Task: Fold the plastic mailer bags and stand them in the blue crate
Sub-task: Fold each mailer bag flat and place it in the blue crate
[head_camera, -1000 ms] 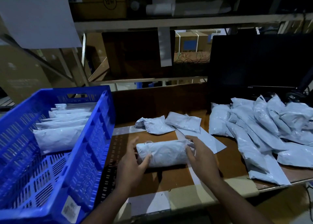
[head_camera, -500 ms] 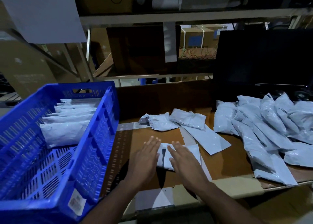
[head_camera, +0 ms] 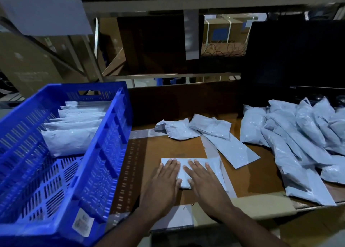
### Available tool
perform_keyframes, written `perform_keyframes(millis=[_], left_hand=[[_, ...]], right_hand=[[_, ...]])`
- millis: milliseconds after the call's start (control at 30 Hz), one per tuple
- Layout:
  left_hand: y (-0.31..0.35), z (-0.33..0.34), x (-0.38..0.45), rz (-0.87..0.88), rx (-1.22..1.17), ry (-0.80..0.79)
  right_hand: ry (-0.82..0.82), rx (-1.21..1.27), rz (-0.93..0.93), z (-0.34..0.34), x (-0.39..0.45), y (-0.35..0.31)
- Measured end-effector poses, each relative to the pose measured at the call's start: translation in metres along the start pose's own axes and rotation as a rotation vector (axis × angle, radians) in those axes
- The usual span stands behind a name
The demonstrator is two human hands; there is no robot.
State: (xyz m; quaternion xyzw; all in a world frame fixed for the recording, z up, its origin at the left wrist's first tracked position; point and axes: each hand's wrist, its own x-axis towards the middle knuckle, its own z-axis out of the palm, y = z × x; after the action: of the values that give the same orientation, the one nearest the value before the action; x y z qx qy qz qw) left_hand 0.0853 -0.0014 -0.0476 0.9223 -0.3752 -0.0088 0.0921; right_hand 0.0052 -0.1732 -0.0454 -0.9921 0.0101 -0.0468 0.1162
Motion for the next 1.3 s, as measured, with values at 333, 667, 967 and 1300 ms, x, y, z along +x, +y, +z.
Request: perform_keyframes(millis=[333,667,967,1300], left_hand=[[0.004,0.004,0.000,-0.016,-0.016,0.035],[0.019,-0.006,-0.011,-0.061,-0.103,0.163],[0.010,0.020,-0.018,0.122,0.035,0.117],[0.005,0.023,-0.006,0.136,0.067,0.154]], right_hand=[[-0.038,-0.002,0.011,-0.005,0.002,0.002],[0.119,0.047,0.159,-0.014,-0.014,-0.004],[0.135,0.027,0.143,0.009,-0.019,0.002],[0.109,-0.029,0.104,0.007,-0.009,0.005]])
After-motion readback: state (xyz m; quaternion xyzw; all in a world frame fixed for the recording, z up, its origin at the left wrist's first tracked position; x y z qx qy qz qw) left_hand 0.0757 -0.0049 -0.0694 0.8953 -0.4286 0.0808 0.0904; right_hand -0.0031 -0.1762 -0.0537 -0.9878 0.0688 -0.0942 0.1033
